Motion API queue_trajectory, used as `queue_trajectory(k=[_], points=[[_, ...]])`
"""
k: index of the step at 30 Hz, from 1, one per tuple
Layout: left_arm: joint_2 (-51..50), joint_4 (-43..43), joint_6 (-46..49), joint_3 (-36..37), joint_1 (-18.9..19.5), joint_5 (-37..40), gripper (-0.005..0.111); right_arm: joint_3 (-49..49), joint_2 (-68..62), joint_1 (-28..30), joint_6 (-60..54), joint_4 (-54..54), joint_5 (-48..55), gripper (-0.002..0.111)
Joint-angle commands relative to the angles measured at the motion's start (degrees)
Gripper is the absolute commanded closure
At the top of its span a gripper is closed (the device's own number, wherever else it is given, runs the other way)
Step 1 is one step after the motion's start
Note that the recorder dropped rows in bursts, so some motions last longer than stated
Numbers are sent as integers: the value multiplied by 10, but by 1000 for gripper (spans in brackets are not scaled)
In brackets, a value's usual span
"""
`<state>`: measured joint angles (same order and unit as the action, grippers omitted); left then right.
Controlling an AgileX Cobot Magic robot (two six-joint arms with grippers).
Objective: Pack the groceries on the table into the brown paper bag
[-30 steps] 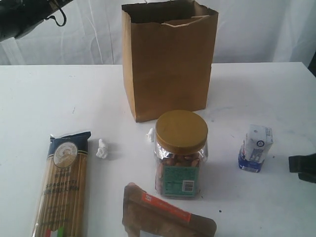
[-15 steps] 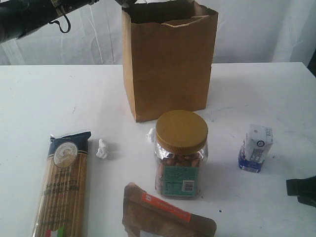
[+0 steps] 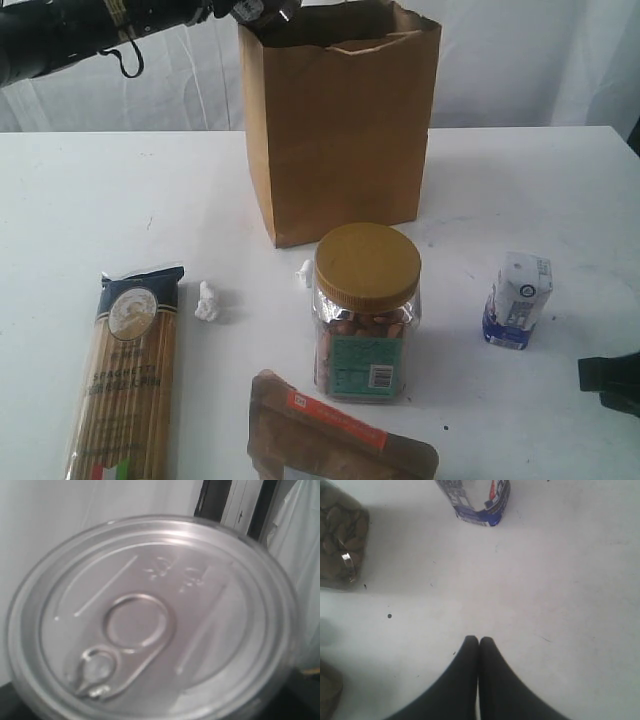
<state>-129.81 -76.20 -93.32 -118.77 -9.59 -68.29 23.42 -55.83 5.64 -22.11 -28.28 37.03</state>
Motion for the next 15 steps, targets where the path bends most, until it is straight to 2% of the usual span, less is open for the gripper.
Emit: queue_trajectory(k=[1,4,8,10,15], points=[[13,-74,-3,-6,-3,-17,101,-2,3,3,-1,-3,-4,108],[13,-113,-3,-6,-3,-17,75,-2,3,3,-1,-6,-4,108],[13,-106,-13,-6,-3,-17,23,-2,3,3,-1,-6,-4,108],[13,-95,-13,-6,-3,-17,3,-2,3,3,-1,-6,-4,108],[13,-94,-13,-6,-3,-17,2,-2,3,3,-1,-6,-8,108]])
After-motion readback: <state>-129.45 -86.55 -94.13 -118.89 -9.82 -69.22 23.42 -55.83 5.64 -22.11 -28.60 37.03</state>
